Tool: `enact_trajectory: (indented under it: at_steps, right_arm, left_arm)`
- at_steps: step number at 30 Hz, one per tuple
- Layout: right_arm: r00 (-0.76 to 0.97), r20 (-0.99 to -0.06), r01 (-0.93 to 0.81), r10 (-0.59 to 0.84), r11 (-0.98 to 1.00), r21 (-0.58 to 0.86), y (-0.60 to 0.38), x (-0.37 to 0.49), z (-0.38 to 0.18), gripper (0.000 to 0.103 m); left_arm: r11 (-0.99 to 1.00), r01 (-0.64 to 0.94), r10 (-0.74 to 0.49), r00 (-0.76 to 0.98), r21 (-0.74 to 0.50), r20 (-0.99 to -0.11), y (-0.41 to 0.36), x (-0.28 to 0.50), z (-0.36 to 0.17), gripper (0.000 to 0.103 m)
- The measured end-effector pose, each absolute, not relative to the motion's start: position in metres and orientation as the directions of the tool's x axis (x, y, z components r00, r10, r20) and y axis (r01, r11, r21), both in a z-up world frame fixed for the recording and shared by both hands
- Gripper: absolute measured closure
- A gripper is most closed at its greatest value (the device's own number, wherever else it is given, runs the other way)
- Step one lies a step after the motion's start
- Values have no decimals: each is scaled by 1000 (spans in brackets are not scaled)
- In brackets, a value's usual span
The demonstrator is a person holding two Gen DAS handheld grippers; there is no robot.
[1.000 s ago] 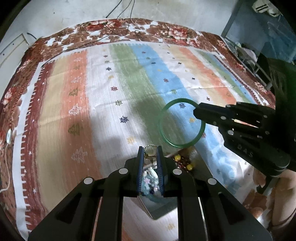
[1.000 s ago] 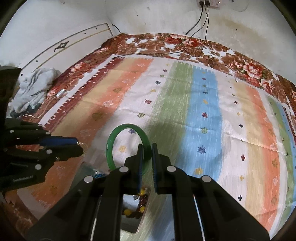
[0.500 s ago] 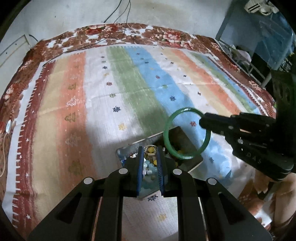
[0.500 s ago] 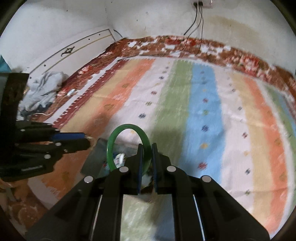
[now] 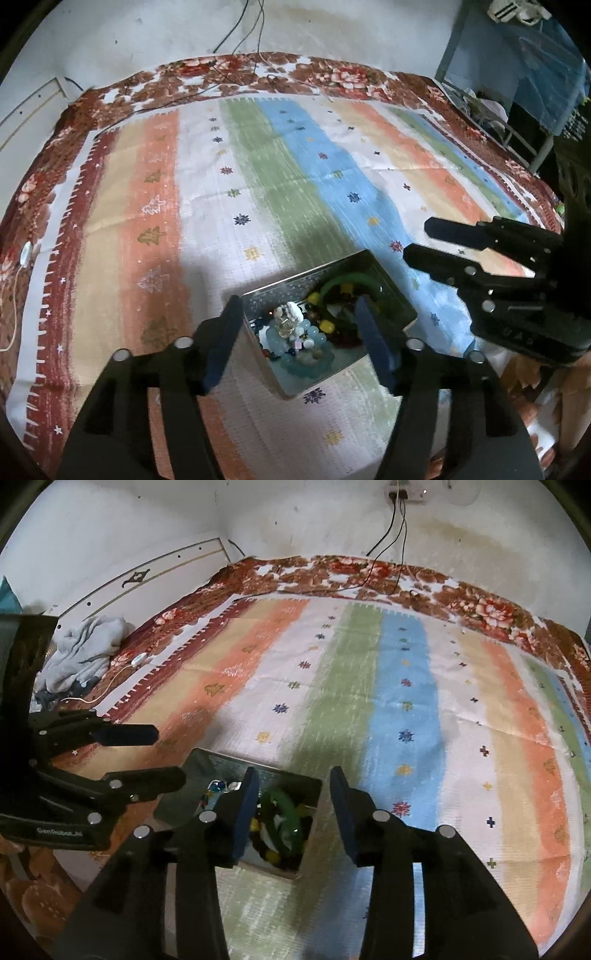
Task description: Organize jewelry
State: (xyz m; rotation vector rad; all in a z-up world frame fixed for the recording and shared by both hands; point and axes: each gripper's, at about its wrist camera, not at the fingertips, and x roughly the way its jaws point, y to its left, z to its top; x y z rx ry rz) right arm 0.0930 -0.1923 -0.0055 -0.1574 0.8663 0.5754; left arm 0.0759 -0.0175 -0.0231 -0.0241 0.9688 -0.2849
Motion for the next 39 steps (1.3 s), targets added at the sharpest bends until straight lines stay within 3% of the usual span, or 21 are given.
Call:
enact_trajectory:
  at_steps: [3,8,10,13,18,39]
  right_arm:
    - [531,-734,-539,423,837,93,-199,86,-2,46]
    - [543,-713,-555,444,827,92,-206,75,0,28]
    - [535,-705,-565,467,817,112,-209,71,1,15]
    - [541,-693,-571,476,813,113,-212,65,2,11]
    - [559,-674,-569,483,815,112,-219,56,3,6]
    - [555,-661,-549,505,820,165,-234,56,-6,5]
  left_arm:
    - [963,239,-240,554,-124,-797,-19,67,-23,20]
    - [965,240,-224,569,-100,-791,-18,57,-25,12]
    - [967,240,-215,580,-87,-786,-18,53,-25,8]
    - [968,245,-192,609,-47,-769,-19,46,-24,6]
    - [977,210,-160,612,-36,-775,-16,41,-29,6]
    - [987,157,-127,719,-19,-683,-13,24,-19,6]
